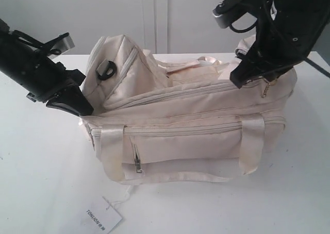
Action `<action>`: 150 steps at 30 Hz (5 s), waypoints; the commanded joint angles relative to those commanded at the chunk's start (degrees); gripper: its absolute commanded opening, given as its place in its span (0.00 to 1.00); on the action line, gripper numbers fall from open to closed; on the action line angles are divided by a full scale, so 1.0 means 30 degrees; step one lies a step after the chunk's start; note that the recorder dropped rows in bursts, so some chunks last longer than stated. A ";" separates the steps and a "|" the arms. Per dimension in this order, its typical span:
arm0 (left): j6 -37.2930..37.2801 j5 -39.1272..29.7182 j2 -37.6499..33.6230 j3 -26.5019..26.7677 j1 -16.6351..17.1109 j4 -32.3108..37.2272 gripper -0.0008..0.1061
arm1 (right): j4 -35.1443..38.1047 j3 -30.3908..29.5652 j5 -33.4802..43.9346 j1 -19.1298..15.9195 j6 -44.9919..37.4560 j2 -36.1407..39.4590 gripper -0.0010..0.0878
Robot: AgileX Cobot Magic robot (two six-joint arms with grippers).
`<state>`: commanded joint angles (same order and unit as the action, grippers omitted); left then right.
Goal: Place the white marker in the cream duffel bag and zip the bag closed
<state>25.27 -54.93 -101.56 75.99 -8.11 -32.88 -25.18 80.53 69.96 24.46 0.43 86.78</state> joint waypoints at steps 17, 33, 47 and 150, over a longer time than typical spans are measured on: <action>0.0000 0.0215 0.0000 0.0000 0.0000 0.0029 0.01 | 0.0749 0.0000 0.0000 -0.2492 0.0411 0.0000 0.01; 0.0065 -0.0404 0.3174 0.0000 0.0000 -0.1013 0.48 | 0.6056 0.0000 0.0000 -0.2492 -0.1084 0.0000 0.01; 0.0212 -0.1202 0.7380 -0.0086 0.0000 -0.2041 0.36 | 0.8018 0.0000 -0.0322 -0.2755 -0.1765 0.0000 0.01; 0.3558 2.4505 0.3530 -0.6167 -1.7629 0.9699 0.01 | 1.2888 0.0000 -0.0671 -0.4956 -0.2601 0.0823 0.01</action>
<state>35.95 18.58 -90.97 57.49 -61.00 -3.78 13.49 80.53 67.95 9.59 -7.37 89.25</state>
